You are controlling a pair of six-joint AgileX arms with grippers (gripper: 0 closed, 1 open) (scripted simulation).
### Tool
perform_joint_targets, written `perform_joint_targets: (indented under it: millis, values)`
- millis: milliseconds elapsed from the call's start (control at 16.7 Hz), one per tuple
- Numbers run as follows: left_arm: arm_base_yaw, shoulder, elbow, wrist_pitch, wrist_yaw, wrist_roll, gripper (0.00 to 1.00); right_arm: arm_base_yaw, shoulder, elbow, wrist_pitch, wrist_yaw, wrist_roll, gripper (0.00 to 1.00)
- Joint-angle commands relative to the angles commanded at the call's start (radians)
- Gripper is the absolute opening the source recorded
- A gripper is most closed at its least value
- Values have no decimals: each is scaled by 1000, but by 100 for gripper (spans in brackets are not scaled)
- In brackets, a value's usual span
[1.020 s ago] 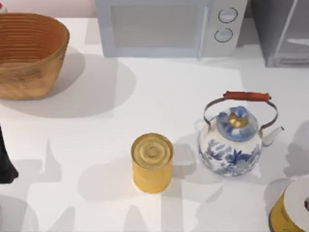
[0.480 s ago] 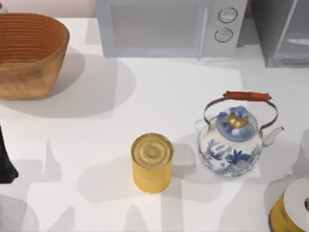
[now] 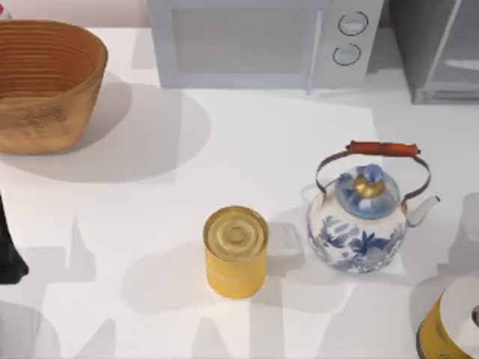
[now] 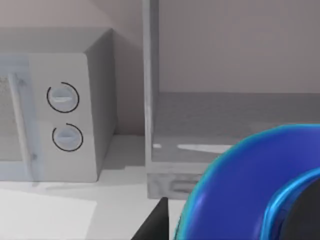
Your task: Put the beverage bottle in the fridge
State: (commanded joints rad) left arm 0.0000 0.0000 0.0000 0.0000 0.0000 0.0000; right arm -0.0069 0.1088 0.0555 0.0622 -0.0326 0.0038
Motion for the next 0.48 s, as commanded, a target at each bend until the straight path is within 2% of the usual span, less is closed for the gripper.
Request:
perform_joint_targets:
  millis: [240,480]
  values:
    - [0,0,0,0,0,0,100,-15,271,139,160,-65,6,1]
    - [0,0,0,0,0,0,100,-53,681,336,384,-127,15,1]
